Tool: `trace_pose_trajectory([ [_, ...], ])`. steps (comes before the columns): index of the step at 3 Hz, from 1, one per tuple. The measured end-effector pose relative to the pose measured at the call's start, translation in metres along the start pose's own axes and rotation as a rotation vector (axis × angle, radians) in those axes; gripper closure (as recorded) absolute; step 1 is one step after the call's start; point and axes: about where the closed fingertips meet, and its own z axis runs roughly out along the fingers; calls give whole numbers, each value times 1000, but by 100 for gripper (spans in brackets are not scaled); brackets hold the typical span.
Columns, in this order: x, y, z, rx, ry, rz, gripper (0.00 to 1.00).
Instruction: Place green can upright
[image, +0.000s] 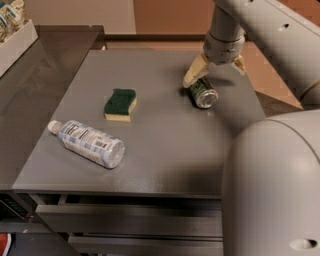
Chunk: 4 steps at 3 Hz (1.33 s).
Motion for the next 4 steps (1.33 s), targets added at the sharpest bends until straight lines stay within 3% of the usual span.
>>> trace_pose_trajectory([
  [2, -21, 18, 17, -19, 18, -4, 2],
  [4, -28, 35, 18, -53, 28, -46, 43],
])
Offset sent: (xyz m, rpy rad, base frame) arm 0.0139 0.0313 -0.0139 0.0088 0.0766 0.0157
